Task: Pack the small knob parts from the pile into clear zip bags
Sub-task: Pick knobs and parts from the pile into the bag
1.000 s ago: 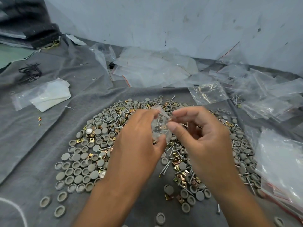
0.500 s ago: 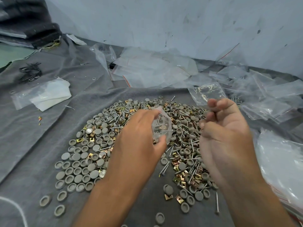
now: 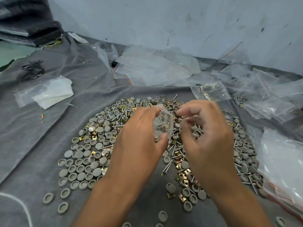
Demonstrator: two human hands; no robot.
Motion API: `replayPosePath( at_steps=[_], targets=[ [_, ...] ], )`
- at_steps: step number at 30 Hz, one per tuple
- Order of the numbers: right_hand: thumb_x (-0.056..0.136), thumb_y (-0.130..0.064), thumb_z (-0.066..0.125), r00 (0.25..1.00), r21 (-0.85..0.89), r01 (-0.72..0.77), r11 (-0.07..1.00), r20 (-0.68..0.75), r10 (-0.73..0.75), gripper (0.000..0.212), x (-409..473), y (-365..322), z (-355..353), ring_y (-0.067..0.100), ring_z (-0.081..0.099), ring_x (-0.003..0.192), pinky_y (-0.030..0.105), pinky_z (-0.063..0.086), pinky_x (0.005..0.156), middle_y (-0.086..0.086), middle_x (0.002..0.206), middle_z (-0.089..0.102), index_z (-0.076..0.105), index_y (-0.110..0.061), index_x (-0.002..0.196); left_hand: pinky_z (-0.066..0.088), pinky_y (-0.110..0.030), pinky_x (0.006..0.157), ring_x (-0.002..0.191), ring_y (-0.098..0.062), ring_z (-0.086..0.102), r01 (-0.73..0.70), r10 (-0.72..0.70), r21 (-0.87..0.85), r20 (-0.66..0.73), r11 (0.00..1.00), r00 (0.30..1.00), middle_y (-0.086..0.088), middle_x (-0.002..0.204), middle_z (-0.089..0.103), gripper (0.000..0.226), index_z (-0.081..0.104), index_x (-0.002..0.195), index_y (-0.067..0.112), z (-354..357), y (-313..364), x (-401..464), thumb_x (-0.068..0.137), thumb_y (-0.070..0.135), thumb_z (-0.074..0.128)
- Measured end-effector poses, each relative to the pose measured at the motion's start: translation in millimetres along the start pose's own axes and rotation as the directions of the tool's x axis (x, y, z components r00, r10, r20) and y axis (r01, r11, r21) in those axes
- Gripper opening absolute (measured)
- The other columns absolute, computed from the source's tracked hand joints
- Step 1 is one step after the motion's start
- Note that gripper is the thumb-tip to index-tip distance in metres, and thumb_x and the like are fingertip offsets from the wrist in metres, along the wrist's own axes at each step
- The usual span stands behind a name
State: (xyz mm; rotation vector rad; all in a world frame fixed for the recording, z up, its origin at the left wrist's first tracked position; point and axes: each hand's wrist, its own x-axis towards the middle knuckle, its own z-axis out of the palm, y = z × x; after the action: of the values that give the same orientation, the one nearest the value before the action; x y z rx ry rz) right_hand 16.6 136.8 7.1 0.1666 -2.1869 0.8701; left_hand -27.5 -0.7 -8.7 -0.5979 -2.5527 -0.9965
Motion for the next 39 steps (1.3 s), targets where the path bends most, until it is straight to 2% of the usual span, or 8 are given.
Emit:
replayPosePath(
  at_steps=[3, 5, 8, 13, 24, 28, 33, 39],
  targets=[
    [0.090, 0.000, 0.066, 0.945, -0.157, -0.218, 0.963, 0.211, 0.249, 0.035, 0.4, 16.8, -16.0, -0.003, 0.058, 0.090, 0.009, 0.046, 0.074, -0.019, 0.096, 0.058, 0.059, -0.035, 0.093, 0.034, -0.015, 0.075, 0.073, -0.003, 0.044, 0.012, -0.012, 0.017, -0.003, 1.000, 1.000, 0.015, 0.108, 0.057, 0.048, 0.059, 0.124, 0.026, -2.1, -1.4, 0.3, 0.080, 0.030, 0.078],
    [0.093, -0.018, 0.070, 0.744, -0.319, -0.352, 0.880, 0.476, 0.470, 0.026, -4.8, 25.6, -22.3, -0.008, 0.059, 0.086, 0.010, 0.049, 0.064, -0.021, 0.092, 0.061, 0.060, -0.041, 0.092, 0.034, -0.015, 0.076, 0.073, -0.005, 0.045, 0.016, -0.016, 0.035, 0.001, 0.999, 1.000, 0.016, 0.107, 0.056, 0.047, 0.059, 0.124, 0.027, -2.5, 0.0, 0.1, 0.080, 0.032, 0.077],
    [0.089, -0.040, 0.075, 0.565, -0.510, -0.168, 0.844, 0.651, 0.506, 0.016, -14.6, 28.0, -19.9, 0.000, 0.057, 0.093, 0.023, 0.052, 0.080, -0.022, 0.098, 0.058, 0.060, -0.043, 0.094, 0.035, -0.016, 0.077, 0.073, -0.005, 0.046, 0.015, -0.016, 0.040, 0.002, 0.999, 1.000, 0.016, 0.107, 0.056, 0.047, 0.059, 0.124, 0.027, -1.8, 0.7, -0.2, 0.081, 0.030, 0.077],
    [0.089, -0.054, 0.069, 0.628, -0.611, 0.071, 0.789, 0.642, 0.441, 0.030, -22.7, 26.0, -9.0, 0.008, 0.043, 0.106, 0.028, 0.034, 0.083, -0.020, 0.115, 0.056, 0.061, -0.044, 0.116, 0.038, -0.018, 0.078, 0.073, -0.004, 0.046, 0.020, -0.021, 0.021, 0.006, 1.000, 1.000, 0.017, 0.108, 0.056, 0.048, 0.059, 0.125, 0.027, -0.6, 1.0, -0.4, 0.080, 0.030, 0.077],
    [0.100, -0.037, 0.053, 0.695, -0.630, 0.069, 0.774, 0.587, 0.416, 0.010, -25.0, 26.4, -5.8, 0.010, 0.048, 0.104, 0.026, 0.028, 0.071, -0.016, 0.106, 0.059, 0.057, -0.041, 0.108, 0.034, -0.015, 0.077, 0.075, -0.004, 0.048, 0.028, -0.028, 0.018, 0.002, 0.999, 1.000, 0.016, 0.109, 0.056, 0.048, 0.058, 0.124, 0.029, -1.7, -0.7, -0.2, 0.081, 0.030, 0.077],
    [0.100, -0.034, 0.056, 0.686, -0.535, -0.097, 0.839, 0.575, 0.446, 0.010, -21.4, 34.7, -10.5, 0.004, 0.055, 0.096, 0.025, 0.048, 0.075, -0.019, 0.100, 0.057, 0.062, -0.041, 0.104, 0.037, -0.017, 0.076, 0.074, -0.004, 0.048, 0.031, -0.031, 0.015, -0.002, 0.999, 1.000, 0.017, 0.107, 0.055, 0.047, 0.058, 0.124, 0.029, -2.8, 0.3, 0.0, 0.081, 0.030, 0.077],
    [0.097, -0.040, 0.062, 0.757, -0.416, -0.282, 0.865, 0.458, 0.466, 0.006, -12.1, 44.4, -20.7, -0.006, 0.051, 0.073, 0.013, 0.034, 0.057, -0.021, 0.086, 0.057, 0.064, -0.043, 0.092, 0.037, -0.017, 0.075, 0.074, -0.003, 0.047, 0.037, -0.037, 0.022, 0.001, 0.999, 0.999, 0.017, 0.106, 0.055, 0.047, 0.057, 0.125, 0.028, -3.7, 1.5, -0.5, 0.082, 0.029, 0.077],
    [0.094, -0.049, 0.065, 0.623, -0.609, -0.055, 0.791, 0.598, 0.504, 0.020, -16.4, 42.9, -10.8, 0.003, 0.053, 0.096, 0.028, 0.052, 0.078, -0.020, 0.100, 0.052, 0.063, -0.045, 0.114, 0.039, -0.018, 0.078, 0.075, -0.005, 0.048, 0.036, -0.036, 0.013, 0.010, 0.999, 0.999, 0.016, 0.111, 0.057, 0.047, 0.058, 0.125, 0.028, -3.3, 2.1, -1.0, 0.082, 0.028, 0.077]
  ],
)
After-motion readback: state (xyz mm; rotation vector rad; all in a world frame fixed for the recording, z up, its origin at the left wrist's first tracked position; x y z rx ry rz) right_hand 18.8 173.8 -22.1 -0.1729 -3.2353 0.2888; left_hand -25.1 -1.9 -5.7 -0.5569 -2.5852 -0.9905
